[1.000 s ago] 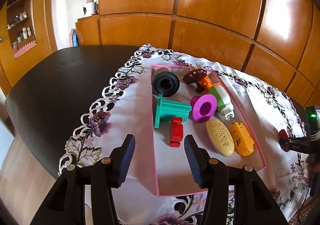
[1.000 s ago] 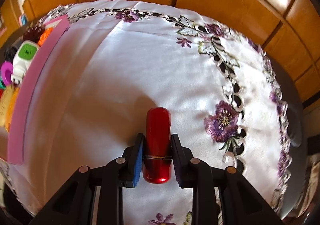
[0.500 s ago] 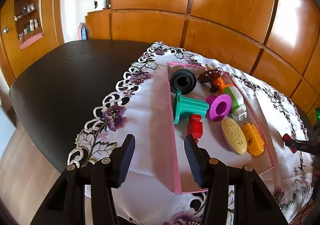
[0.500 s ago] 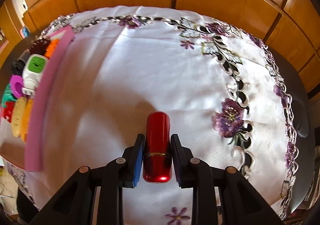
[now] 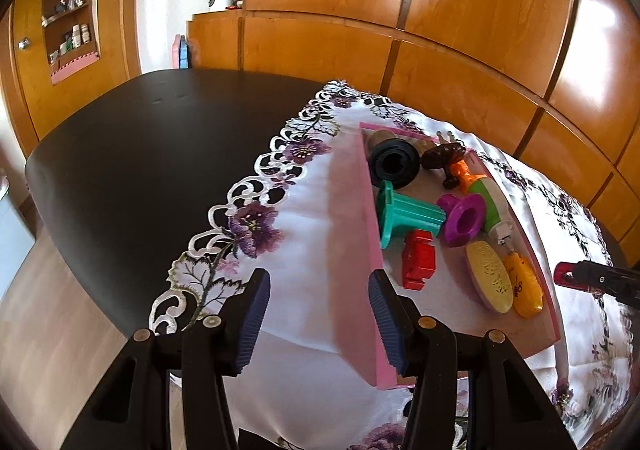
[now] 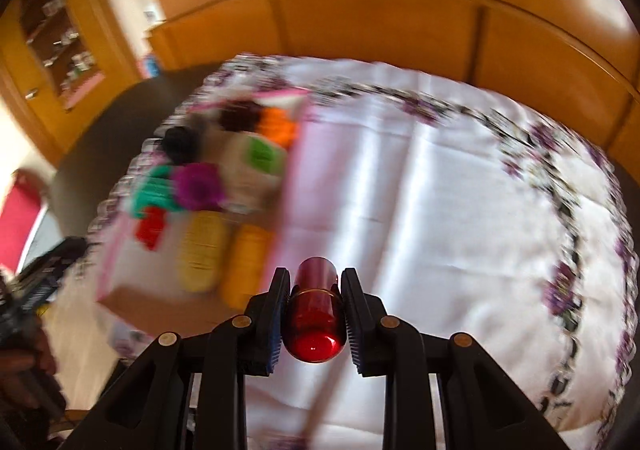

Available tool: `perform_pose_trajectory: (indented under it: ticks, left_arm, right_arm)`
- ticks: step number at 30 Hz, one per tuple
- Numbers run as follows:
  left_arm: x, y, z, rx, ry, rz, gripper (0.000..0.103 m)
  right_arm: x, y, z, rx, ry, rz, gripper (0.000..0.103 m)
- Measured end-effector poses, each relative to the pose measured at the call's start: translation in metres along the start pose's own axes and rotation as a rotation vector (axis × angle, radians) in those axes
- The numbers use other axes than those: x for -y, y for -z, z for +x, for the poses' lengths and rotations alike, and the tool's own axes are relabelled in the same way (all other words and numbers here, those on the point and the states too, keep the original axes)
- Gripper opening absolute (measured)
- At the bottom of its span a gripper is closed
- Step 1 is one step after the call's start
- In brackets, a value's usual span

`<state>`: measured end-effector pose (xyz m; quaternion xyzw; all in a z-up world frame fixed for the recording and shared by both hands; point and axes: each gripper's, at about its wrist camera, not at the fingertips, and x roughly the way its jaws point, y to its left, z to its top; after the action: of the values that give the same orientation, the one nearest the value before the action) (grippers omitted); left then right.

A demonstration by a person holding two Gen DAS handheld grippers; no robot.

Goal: Organize rigid objects
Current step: 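Carry the red tube into the tray and open the right tool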

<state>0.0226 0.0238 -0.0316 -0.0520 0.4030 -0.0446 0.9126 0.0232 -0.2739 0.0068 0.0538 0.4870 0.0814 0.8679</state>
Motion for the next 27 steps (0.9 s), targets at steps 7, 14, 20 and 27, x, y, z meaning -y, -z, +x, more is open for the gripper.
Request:
perform_pose_trajectory:
  ticks: [7,14,20,27]
  left_arm:
    - [-0.006,-0.001,-0.001,0.002,0.005,-0.013,0.052]
    - [-0.011,-0.001,0.003,-0.006,0.003,-0.028,0.052]
    - [-0.011,0.0,0.004,-0.011,0.004,-0.03,0.052]
    - [-0.012,0.001,0.006,-0.014,0.0,-0.032,0.052]
  right_arm:
    - [-0.072,-0.007,0.014,0.002,-0.135,-0.108,0.026]
    - [-0.112,-0.013,0.051,0.007,-0.107,-0.148,0.026]
    - [-0.106,-0.014,0.093,-0.02,-0.024,-0.1,0.026]
    - [-0.105,-0.006,0.103,-0.055,-0.063,-0.111,0.027]
